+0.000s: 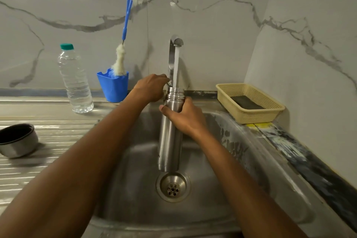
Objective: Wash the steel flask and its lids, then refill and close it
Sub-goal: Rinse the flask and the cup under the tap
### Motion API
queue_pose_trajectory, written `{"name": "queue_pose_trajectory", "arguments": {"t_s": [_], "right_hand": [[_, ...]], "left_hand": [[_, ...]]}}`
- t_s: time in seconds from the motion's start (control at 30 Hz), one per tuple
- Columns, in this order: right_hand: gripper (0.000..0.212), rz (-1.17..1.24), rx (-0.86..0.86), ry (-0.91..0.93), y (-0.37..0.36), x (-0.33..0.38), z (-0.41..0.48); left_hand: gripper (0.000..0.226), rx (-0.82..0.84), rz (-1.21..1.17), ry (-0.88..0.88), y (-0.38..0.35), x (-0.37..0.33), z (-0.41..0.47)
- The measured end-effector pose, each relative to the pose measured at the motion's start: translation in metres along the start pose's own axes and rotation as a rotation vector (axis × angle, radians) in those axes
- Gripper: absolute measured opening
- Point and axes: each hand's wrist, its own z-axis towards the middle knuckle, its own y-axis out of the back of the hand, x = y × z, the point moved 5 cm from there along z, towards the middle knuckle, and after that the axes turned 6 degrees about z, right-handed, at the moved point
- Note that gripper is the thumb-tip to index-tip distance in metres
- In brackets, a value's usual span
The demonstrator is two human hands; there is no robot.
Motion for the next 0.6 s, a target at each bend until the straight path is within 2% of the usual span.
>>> {"name": "queue_pose_trajectory", "arguments": {"t_s": [0.07, 0.17, 0.23, 0.3, 0.37, 0.4, 0.53, 0.6], "right_hand": [[0.073, 0.012, 0.043, -0.028, -0.001, -0.002, 0.004], [0.08, 0.031, 0.089, -0.065, -0.006, -0.006, 0.01], [0.078, 0.101, 0.084, -0.097, -0.009, -0.011, 0.012], [0.062, 0.271, 0.058, -0.151, -0.013, -0.016, 0.013], [0.043, 0.44, 0.025, -0.24, -0.018, -0.019, 0.015], [0.042, 0.479, 0.008, -0.304, -0.021, -0.022, 0.015], [0.066, 0.662, 0.042, -0.521, -0.031, -0.025, 0.014], [0.056, 0.707, 0.117, -0.559, -0.03, -0.024, 0.01]], "left_hand": [[0.05, 0.016, -0.201, 0.097, 0.004, 0.004, -0.009], [0.031, -0.046, -0.635, 0.292, 0.003, 0.003, -0.04], [0.04, 0.037, -0.918, 0.398, -0.01, -0.006, -0.067], [0.049, 0.201, -1.083, 0.435, -0.026, -0.019, -0.097], [0.051, 0.355, -1.133, 0.416, -0.034, -0.032, -0.12], [0.052, 0.403, -1.144, 0.398, -0.036, -0.036, -0.127], [0.061, 0.394, -1.073, 0.401, -0.034, -0.039, -0.128], [0.062, 0.383, -1.05, 0.437, -0.038, -0.034, -0.125]]}}
